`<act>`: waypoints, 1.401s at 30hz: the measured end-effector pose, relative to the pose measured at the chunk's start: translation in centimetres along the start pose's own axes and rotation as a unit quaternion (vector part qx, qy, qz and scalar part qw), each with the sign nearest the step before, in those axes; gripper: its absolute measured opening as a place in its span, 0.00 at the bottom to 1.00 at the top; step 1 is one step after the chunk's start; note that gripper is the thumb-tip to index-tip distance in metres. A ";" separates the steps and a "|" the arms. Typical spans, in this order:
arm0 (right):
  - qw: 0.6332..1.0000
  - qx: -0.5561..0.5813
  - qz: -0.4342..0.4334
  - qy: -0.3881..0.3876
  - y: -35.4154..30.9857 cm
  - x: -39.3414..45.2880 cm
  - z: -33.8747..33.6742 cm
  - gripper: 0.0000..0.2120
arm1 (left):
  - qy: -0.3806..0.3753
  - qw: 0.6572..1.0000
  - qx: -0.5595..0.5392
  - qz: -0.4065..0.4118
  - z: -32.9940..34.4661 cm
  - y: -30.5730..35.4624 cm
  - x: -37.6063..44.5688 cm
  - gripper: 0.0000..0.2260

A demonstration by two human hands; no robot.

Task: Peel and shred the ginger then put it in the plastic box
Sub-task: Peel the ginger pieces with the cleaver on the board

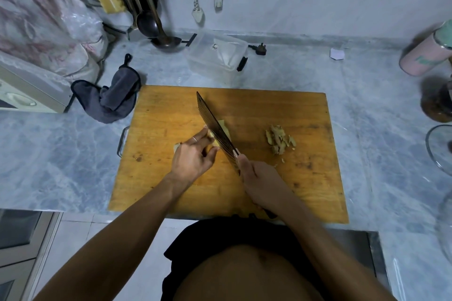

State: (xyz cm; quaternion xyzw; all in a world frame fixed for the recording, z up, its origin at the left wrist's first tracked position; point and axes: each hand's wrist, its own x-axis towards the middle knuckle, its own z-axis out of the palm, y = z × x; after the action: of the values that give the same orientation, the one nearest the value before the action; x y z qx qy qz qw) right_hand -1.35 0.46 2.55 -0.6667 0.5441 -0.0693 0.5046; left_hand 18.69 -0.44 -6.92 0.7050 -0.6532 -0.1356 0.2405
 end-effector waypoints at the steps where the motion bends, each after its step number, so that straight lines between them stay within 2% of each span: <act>1: 1.000 -0.004 0.001 -0.003 -0.1 0.0 0.0 0.29 | 0.000 1.000 -0.004 -0.002 0.0 0.0 0.1 0.13; 11: 0.998 -0.045 0.012 -0.032 -1.2 0.5 0.9 0.26 | -0.028 0.999 0.019 -0.020 -0.1 -0.9 -0.3 0.14; 17: 1.000 0.018 -0.004 0.006 -0.5 -0.3 -0.3 0.28 | -0.022 0.997 -0.021 -0.066 -0.6 -0.3 0.1 0.22; 22: 0.998 0.057 0.006 0.021 0.1 0.0 -1.5 0.28 | 0.002 0.995 -0.042 -0.086 -1.0 0.4 1.0 0.15; 24: 0.997 0.067 0.018 0.018 0.4 0.0 -1.6 0.28 | -0.021 0.998 -0.026 -0.055 -1.0 0.2 1.2 0.18; 26: 0.997 0.071 0.024 0.013 0.5 -0.1 -1.7 0.28 | -0.069 0.997 0.030 0.034 -1.2 -0.3 2.0 0.23; 28: 0.997 0.068 0.023 0.010 0.6 -0.1 -1.8 0.28 | -0.117 0.983 0.090 0.106 -1.7 -0.5 3.0 0.23; 31: 0.998 0.063 0.027 0.010 0.7 -0.2 -1.8 0.29 | -0.153 0.975 0.120 0.106 -3.2 -0.1 4.0 0.19; 33: 0.998 0.062 0.031 0.013 0.6 -0.3 -1.9 0.29 | -0.146 0.984 0.096 0.028 -3.7 0.6 4.2 0.16; 35: 0.997 0.063 0.035 0.017 0.5 -0.4 -2.1 0.28 | -0.109 0.983 -0.048 -0.139 -3.6 1.2 4.3 0.10; 36: 0.997 0.064 0.036 0.019 0.5 -0.4 -2.2 0.28 | -0.088 0.955 -0.147 -0.241 -3.3 1.6 4.3 0.06; 37: 0.997 0.063 0.035 0.018 0.5 -0.3 -2.1 0.29 | -0.068 0.911 -0.234 -0.332 -3.1 1.9 4.3 0.03; 38: 0.998 0.058 0.033 0.015 0.5 -0.1 -2.0 0.29 | -0.048 0.874 -0.283 -0.393 -2.8 2.3 4.3 0.03; 42: 0.999 0.029 0.036 -0.008 0.4 0.6 -1.0 0.29 | -0.004 0.812 -0.320 -0.489 -1.0 3.5 3.6 0.07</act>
State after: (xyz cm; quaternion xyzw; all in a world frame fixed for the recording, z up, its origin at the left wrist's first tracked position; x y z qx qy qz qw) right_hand -1.97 -0.60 2.44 -0.6322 0.5616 -0.0617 0.5302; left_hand 16.58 -3.96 -3.81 0.8139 -0.1431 -0.4398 0.3517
